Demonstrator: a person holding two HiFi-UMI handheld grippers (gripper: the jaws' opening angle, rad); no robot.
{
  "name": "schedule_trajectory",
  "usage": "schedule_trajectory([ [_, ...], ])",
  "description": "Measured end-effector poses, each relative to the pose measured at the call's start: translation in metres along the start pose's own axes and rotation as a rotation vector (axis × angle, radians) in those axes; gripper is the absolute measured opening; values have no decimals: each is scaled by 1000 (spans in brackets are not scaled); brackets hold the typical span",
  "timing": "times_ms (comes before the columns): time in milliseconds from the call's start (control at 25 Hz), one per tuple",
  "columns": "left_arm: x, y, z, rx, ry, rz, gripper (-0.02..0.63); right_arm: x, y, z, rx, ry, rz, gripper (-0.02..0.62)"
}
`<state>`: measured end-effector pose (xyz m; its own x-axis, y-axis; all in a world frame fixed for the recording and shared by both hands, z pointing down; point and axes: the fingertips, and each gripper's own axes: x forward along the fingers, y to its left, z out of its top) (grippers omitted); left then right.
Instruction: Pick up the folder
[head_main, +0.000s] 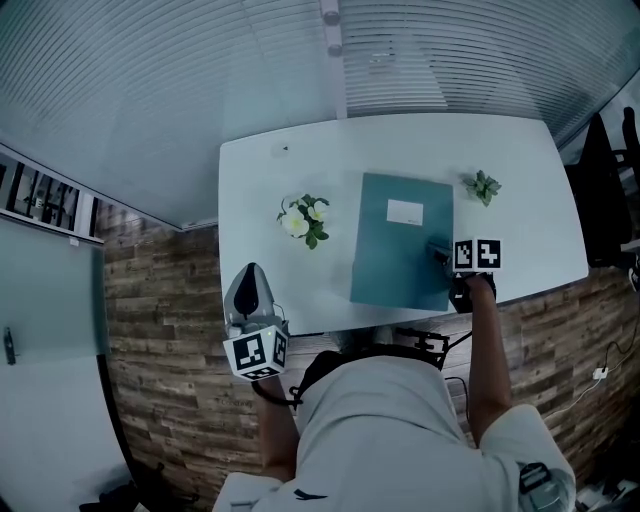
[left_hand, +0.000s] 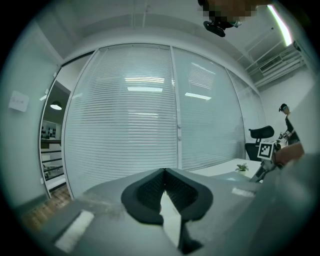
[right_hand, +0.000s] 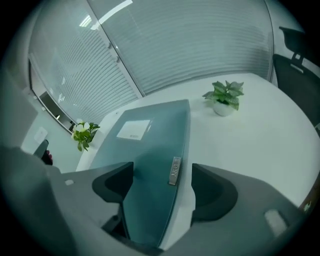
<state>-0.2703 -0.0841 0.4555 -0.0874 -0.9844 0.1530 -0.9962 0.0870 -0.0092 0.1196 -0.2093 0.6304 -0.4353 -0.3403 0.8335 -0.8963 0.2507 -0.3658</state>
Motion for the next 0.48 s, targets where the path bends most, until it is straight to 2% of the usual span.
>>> schedule_trajectory([
  [120,2,1,-1,-3,4,-5,6,12,1,-5,94,54,79,351],
  [200,2,1,-2,-4,7,-6,6,16,-1,-8,152,71,120,383],
  [280,2,1,-3,-5,9,-7,6,18,-1,-11,191,79,158,387],
  [480,5,-2,-6,-9,18,-13,6,20,-1,-11,205,79,184,388],
])
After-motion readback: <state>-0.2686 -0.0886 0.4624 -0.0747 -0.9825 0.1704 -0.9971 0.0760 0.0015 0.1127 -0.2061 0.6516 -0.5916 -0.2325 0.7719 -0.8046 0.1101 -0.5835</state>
